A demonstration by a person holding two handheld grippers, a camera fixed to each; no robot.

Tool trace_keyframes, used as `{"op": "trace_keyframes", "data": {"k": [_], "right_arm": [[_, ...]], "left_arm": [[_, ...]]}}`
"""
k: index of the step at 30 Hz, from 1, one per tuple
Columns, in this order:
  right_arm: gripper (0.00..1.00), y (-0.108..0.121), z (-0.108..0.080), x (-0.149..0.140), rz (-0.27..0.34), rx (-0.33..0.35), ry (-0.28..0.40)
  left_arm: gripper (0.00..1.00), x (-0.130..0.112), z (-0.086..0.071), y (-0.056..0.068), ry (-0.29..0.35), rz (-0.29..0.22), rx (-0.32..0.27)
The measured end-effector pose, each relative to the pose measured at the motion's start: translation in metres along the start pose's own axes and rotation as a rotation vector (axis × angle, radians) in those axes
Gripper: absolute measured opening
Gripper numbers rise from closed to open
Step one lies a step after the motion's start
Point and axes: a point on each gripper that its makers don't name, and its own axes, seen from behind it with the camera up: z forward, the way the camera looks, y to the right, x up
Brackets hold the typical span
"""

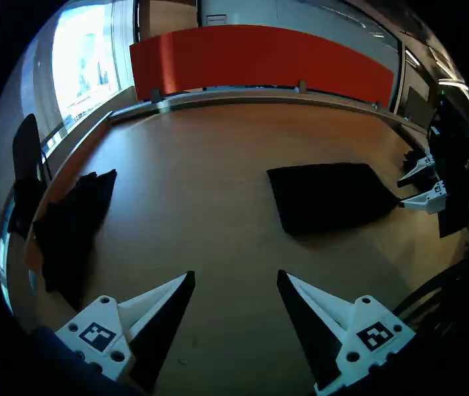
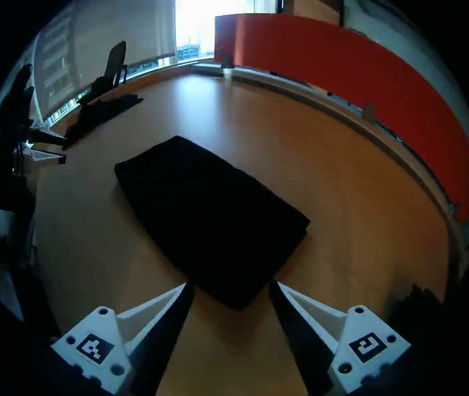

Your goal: Fold towel

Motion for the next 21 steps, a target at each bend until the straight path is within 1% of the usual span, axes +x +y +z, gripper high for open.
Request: {"op": "trace_keyframes", "data": {"k": [6, 8, 12, 16, 18, 21], "right_arm": [[0.74, 0.001, 0.004, -0.010, 0.001, 0.012, -0.030], [0.69, 0.002, 0.004, -0.013, -0.001, 0.015, -0.040], [0.54, 0.004, 0.005, -0.023, -0.003, 0.023, -0.073], [0.51, 0.005, 0.006, -0.027, -0.009, 0.031, -0.089], [0.45, 0.005, 0.006, -0.028, -0.013, 0.033, -0.093], [0.42, 0.005, 0.008, -0.028, -0.012, 0.041, -0.095]], "left_arm": [[0.92, -0.007, -0.002, -0.003, -0.005, -0.009, 0.009], [0.92, -0.008, -0.003, -0.005, -0.006, -0.013, 0.012], [0.92, -0.008, -0.004, -0.005, -0.003, -0.018, 0.011], [0.92, -0.008, -0.005, -0.005, 0.000, -0.018, 0.007], [0.92, -0.008, -0.006, -0.005, 0.001, -0.016, 0.005], [0.92, -0.009, -0.006, -0.005, 0.000, -0.014, 0.004]]}}
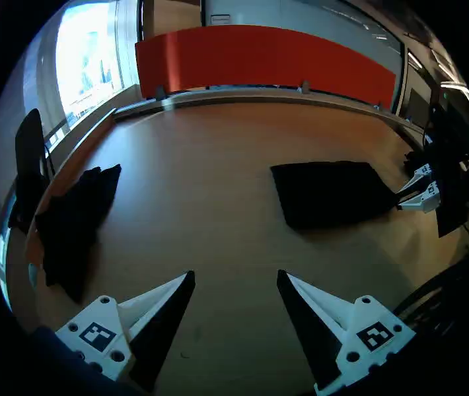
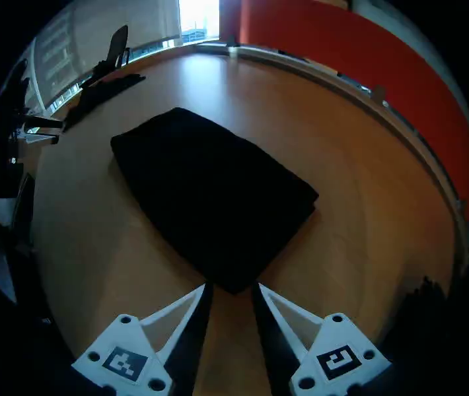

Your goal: Fold towel

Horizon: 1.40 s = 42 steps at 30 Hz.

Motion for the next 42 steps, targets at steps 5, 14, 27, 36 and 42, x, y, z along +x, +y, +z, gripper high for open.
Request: {"op": "trace_keyframes", "data": {"k": [5, 14, 27, 36, 42], "right_arm": [[0.25, -0.001, 0.000, -0.001, 0.006, 0.013, -0.006], [0.03, -0.005, -0.002, 0.000, -0.007, 0.019, -0.005], [0.02, -0.003, -0.012, 0.019, -0.002, -0.013, 0.052], [0.02, 0.007, -0.027, 0.027, 0.013, -0.045, 0.083], [0.02, 0.013, -0.035, 0.030, 0.024, -0.063, 0.092]], "left_arm": [[0.92, -0.001, 0.000, 0.000, -0.001, 0.001, -0.003], [0.92, -0.001, -0.001, 0.004, -0.001, -0.008, -0.013], [0.92, 0.001, -0.002, 0.004, 0.008, -0.005, -0.012], [0.92, 0.004, -0.006, 0.000, 0.035, -0.001, 0.002], [0.92, -0.002, -0.010, 0.000, 0.043, -0.009, 0.009]]}}
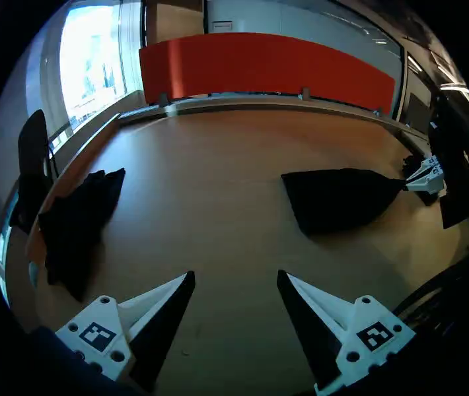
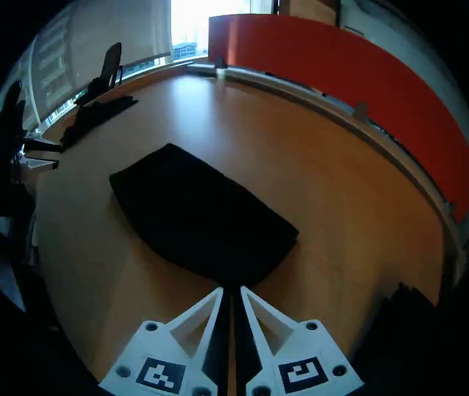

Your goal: Fold towel

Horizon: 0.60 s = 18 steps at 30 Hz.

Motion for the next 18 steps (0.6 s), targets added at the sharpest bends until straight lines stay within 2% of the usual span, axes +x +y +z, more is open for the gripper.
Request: {"op": "trace_keyframes", "data": {"k": [6, 12, 18], "right_arm": [[0.02, 0.000, -0.003, 0.013, -0.005, -0.009, 0.025], [0.02, -0.004, -0.006, 0.047, -0.067, -0.023, 0.068], [0.02, -0.016, -0.007, 0.084, -0.140, -0.007, 0.107]], "left_arm": [[0.92, -0.007, -0.006, 0.002, 0.002, -0.009, -0.002], [0.92, -0.010, -0.013, 0.003, 0.009, -0.024, 0.003], [0.92, -0.013, -0.019, 0.002, 0.012, -0.030, 0.010]]}}
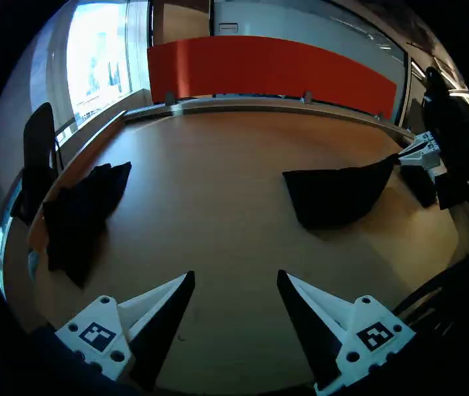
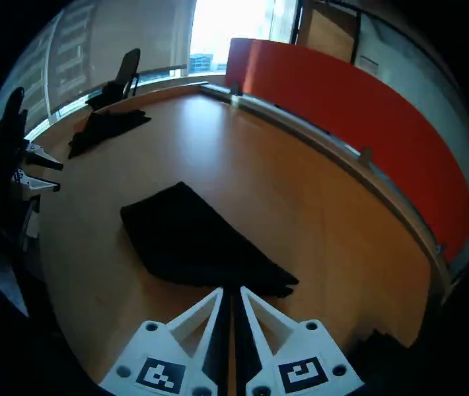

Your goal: Fold towel

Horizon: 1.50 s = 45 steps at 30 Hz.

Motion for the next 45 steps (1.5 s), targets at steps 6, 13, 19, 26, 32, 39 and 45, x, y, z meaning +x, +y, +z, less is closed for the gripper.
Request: {"op": "trace_keyframes", "data": {"k": [6, 13, 19, 26, 32, 39, 45], "right_arm": [[0.02, -0.010, 0.004, 0.038, -0.057, 0.028, 0.045], [0.02, -0.026, 0.011, 0.064, -0.126, 0.071, 0.064], [0.02, -0.043, 0.026, 0.077, -0.175, 0.117, 0.063], [0.02, -0.073, 0.051, 0.090, -0.225, 0.192, 0.055], [0.02, -0.103, 0.078, 0.088, -0.241, 0.247, 0.027], [0.02, -0.120, 0.100, 0.077, -0.237, 0.266, -0.009], [0.03, -0.120, 0.103, 0.070, -0.224, 0.267, -0.027]], "left_arm": [[0.92, -0.002, -0.004, -0.002, 0.003, -0.013, 0.003], [0.92, -0.004, -0.007, -0.002, 0.004, -0.023, 0.005], [0.92, -0.006, -0.012, -0.005, 0.004, -0.028, 0.010], [0.92, -0.009, -0.020, -0.012, 0.006, -0.039, 0.028], [0.92, -0.012, -0.026, -0.021, 0.006, -0.052, 0.048], [0.92, -0.015, -0.029, -0.030, 0.004, -0.064, 0.065], [0.92, -0.015, -0.029, -0.033, 0.004, -0.067, 0.069]]}}
